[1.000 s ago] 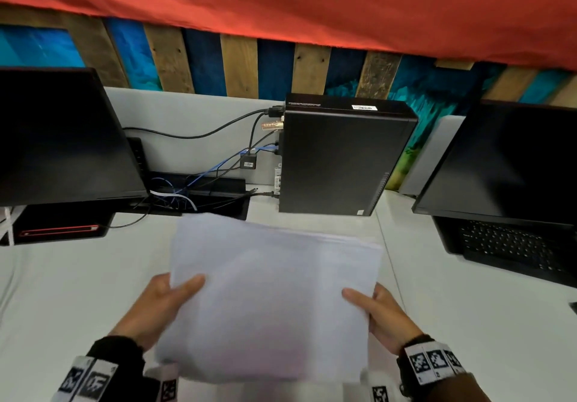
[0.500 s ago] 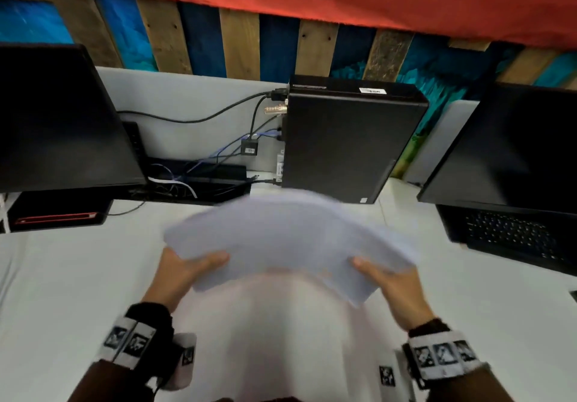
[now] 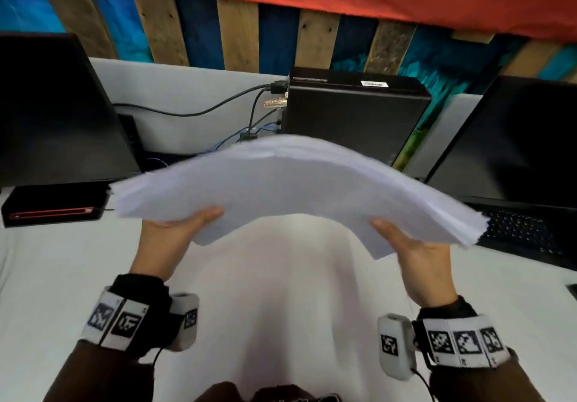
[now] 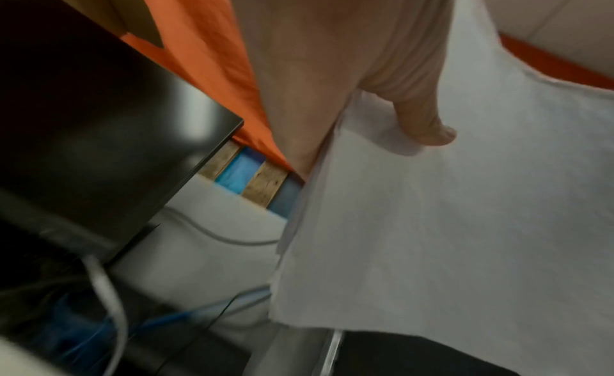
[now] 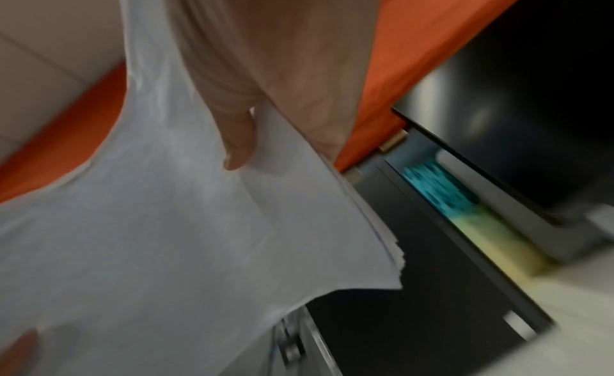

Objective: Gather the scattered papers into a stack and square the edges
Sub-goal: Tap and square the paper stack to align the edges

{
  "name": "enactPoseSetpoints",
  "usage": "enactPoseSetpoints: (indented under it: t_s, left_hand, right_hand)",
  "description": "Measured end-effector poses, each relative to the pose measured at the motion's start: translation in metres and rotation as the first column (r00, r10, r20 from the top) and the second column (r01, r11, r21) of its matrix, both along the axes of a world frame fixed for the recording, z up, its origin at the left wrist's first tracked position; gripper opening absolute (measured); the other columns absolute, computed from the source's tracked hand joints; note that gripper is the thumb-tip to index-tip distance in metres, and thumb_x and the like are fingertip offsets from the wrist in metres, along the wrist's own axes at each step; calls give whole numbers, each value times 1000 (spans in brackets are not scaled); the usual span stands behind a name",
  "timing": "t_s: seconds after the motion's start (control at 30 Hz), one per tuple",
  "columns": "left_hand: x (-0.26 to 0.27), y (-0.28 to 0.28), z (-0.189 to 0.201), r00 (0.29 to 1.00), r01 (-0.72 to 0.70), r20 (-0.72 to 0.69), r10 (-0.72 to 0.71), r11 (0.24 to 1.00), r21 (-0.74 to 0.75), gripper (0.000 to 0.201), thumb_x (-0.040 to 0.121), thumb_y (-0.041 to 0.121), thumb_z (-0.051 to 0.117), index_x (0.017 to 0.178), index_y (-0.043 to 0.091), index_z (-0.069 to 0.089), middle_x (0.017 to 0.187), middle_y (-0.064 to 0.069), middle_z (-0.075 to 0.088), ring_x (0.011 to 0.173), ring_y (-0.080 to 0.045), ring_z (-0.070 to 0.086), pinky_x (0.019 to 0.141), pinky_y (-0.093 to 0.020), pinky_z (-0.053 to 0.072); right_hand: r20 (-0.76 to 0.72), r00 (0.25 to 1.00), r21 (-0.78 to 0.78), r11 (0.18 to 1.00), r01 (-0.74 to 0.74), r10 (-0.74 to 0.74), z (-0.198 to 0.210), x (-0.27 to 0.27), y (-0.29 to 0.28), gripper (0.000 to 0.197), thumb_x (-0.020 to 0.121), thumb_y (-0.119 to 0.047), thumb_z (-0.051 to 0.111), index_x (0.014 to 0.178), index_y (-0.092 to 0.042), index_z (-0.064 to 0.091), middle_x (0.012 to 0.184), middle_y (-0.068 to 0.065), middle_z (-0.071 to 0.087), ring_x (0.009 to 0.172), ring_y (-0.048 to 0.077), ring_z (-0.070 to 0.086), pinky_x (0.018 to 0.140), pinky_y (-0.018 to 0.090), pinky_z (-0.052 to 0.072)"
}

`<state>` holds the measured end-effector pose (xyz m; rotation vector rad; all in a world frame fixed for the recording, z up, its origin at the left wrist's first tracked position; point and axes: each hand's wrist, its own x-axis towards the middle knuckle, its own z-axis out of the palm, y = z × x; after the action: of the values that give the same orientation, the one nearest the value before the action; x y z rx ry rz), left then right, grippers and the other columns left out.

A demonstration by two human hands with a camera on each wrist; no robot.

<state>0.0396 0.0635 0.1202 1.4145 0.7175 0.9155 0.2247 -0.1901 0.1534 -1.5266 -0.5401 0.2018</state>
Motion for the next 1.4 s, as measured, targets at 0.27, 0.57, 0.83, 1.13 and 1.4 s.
enactPoseSetpoints:
  t_s: [0.27, 0.57, 0.83, 1.13, 1.4]
  left_hand:
    - [-16, -18, -105, 978, -19, -205, -40, 961, -277, 30, 69, 2, 83, 84, 22, 67, 68, 15, 76, 88, -26, 67, 69, -32, 56]
    - [3, -29, -66, 984, -166, -87, 154, 974, -155, 45, 80, 44, 55, 84, 1, 66, 73, -1, 63, 66, -15, 57, 61, -27, 46]
    - [11, -28, -58, 962, -271, -85, 259, 945, -182, 24, 85, 25, 49, 66, 19, 63, 70, 2, 57, 67, -14, 51, 64, -29, 41]
    - [8, -20, -55, 955, -290, -117, 273, 943, -165, 24, 89, 17, 51, 72, 25, 66, 84, 7, 62, 92, -22, 55, 78, -25, 41]
    - [41, -30, -17, 638, 543, -717, 281, 495, 678, 102, 59, 72, 64, 147, 35, 28, 150, 8, 36, 145, -24, 20, 108, -68, 10]
  right_hand:
    - [-320, 947, -244, 968, -51, -31, -113, -4, -6, 13, 74, -9, 76, 75, -22, 73, 66, -4, 75, 64, 14, 67, 50, 14, 49]
    - [-294, 952, -28, 997, 76, -81, -95, -2, 8, 25, 75, -46, 56, 60, -27, 58, 60, -15, 56, 61, 3, 51, 61, 17, 41]
    - [-281, 952, 21, 990, 137, -125, -94, 0, 14, 31, 84, -34, 62, 57, -19, 58, 56, -14, 52, 56, 3, 48, 62, 25, 37]
    - [-229, 972, -18, 999, 43, -46, -99, 13, 9, 21, 62, -28, 79, 78, -19, 68, 70, -13, 67, 68, 1, 61, 62, 14, 48]
    - [-188, 979, -171, 979, -114, 81, -93, 13, 11, 16, 75, -2, 74, 81, -16, 78, 78, -10, 78, 78, 3, 69, 72, 11, 49]
